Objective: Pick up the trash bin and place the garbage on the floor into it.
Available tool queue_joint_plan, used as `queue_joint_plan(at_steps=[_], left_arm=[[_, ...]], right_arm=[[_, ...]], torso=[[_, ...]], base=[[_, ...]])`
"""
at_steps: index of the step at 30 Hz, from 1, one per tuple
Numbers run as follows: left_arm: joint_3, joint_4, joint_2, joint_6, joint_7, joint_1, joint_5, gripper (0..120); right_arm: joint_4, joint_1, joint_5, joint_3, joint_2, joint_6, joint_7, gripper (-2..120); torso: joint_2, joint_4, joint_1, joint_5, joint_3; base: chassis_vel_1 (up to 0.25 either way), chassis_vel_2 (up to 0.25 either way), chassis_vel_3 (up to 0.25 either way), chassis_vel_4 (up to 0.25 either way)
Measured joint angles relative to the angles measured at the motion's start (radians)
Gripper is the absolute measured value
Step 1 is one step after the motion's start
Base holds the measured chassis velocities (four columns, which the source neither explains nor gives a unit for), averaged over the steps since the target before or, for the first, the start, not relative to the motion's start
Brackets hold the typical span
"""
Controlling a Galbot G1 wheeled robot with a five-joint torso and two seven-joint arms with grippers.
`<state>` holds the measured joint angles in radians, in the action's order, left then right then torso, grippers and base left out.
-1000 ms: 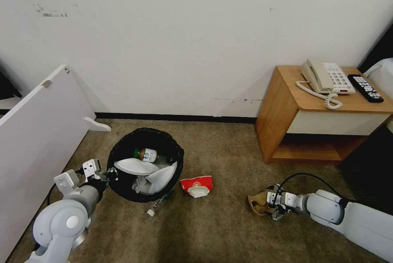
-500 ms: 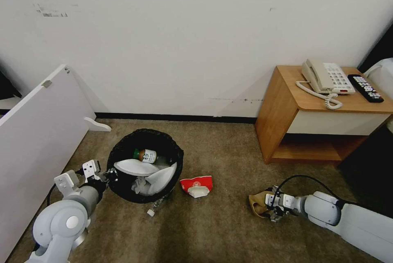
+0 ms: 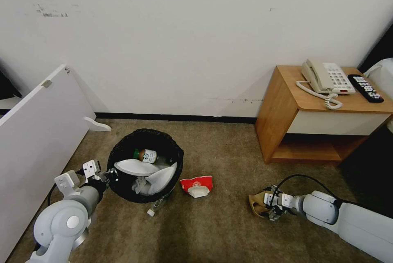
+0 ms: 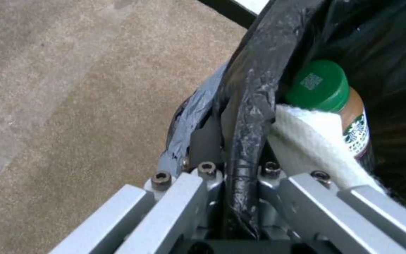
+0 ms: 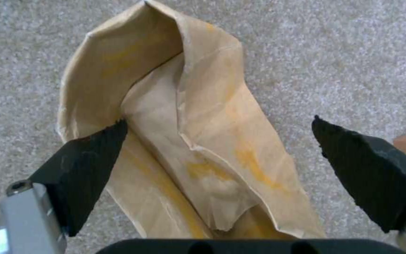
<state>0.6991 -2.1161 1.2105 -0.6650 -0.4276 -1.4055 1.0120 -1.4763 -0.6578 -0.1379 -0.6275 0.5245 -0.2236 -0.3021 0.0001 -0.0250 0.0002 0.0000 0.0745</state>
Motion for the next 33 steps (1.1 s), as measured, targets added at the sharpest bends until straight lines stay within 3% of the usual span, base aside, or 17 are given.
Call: queue_joint_plan(at_steps=[18,23,33], left_arm=[[0.004,0.001,0.018,0.002,0.007,-0.006,-0.012,1],[0.006,0.001,0.014,0.002,0.008,-0.007,-0.013,1],[0.005,0.008,0.014,0.003,0.009,-0.007,-0.012,1]], right_arm=[[0.003,0.013,0.001,-0.038,0.034,-0.010,0.008,100],[0.004,0.008,0.002,-0.040,0.034,-0.010,0.010,88],[0.025,0.008,0.004,-0.047,0.064,-0.011,0.013,86]], torso=[[0.000,0.0000,0.000,0.0000,0.000],[0.000,0.0000,0.000,0.0000,0.000],[0.000,-0.0001,0.000,0.0000,0.000]], base=[[0.000,0.000,0.000,0.000],[0.000,0.000,0.000,0.000],[0.000,0.000,0.000,0.000]])
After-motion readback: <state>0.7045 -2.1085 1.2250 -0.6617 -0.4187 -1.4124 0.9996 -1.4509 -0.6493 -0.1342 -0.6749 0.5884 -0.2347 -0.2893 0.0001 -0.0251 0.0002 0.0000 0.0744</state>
